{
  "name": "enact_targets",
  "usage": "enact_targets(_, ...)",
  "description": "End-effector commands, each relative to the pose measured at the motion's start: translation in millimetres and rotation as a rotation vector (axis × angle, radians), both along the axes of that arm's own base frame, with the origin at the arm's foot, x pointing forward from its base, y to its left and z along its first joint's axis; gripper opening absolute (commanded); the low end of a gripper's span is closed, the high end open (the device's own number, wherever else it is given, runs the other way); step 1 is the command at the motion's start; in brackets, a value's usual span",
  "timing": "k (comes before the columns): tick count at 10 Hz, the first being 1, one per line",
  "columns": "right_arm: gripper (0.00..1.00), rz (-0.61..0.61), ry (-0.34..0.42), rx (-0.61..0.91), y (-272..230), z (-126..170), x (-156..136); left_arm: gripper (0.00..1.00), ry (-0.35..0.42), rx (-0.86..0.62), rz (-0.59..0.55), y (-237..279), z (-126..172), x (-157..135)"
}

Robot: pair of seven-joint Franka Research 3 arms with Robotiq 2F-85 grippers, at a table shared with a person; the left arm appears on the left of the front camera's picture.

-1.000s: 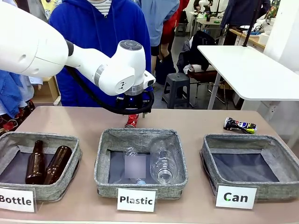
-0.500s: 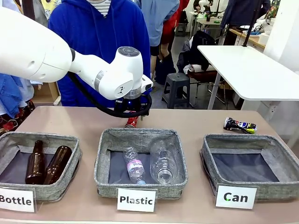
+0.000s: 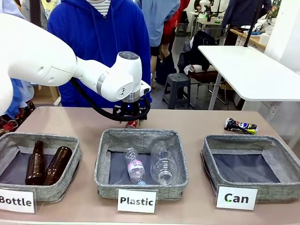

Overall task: Sort the can waste into the basket.
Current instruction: Pick up the can waste from the table and place it in the right Fabric basket.

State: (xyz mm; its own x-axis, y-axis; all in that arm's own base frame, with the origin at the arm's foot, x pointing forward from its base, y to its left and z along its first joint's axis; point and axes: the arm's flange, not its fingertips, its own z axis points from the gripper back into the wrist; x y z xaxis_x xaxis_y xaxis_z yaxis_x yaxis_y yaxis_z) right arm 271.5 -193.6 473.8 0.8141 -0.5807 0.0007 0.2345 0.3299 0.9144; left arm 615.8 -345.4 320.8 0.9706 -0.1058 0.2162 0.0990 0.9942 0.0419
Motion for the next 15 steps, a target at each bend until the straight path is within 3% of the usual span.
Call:
enact_targets(1, 1.0, 0.003, -0.035, 0.01, -0.6, 0.7, 1.4, 1.0, 0.039, -0.003, -0.021, 0.8, -6.9, 15.1)
enact_targets(4, 1.0, 0.003, -0.035, 0.01, -0.6, 0.7, 1.4, 1.0, 0.063, -0.008, -0.036, -0.2, -18.5, 19.4)
enact_targets(5, 1.0, 0.003, -0.035, 0.01, -0.6, 0.7, 1.4, 0.65, 0.07, -0.002, -0.024, -1.4, -20.5, 21.7)
enact_targets(6, 1.0, 0.003, -0.035, 0.01, -0.6, 0.7, 1.4, 0.4, 0.072, 0.004, -0.019, -2.5, -22.0, 20.8)
enact_targets(7, 1.0, 0.003, -0.035, 0.01, -0.6, 0.7, 1.4, 0.05, 0.073, 0.006, -0.021, -2.9, -23.0, 20.4)
enact_targets(8, 1.0, 0.003, -0.035, 0.01, -0.6, 0.7, 1.4, 0.0, 0.07, 0.006, -0.019, -2.2, -23.2, 20.1)
enact_targets(12, 1.0, 0.003, -0.035, 0.01, -0.6, 0.7, 1.4, 0.0, 0.067, -0.002, -0.002, -2.7, -20.6, 16.1)
enact_targets(15, 1.0, 0.003, -0.035, 0.01, -0.6, 0.7, 1.4, 0.0, 0.02, -0.022, 0.034, 8.6, 5.8, 0.5)
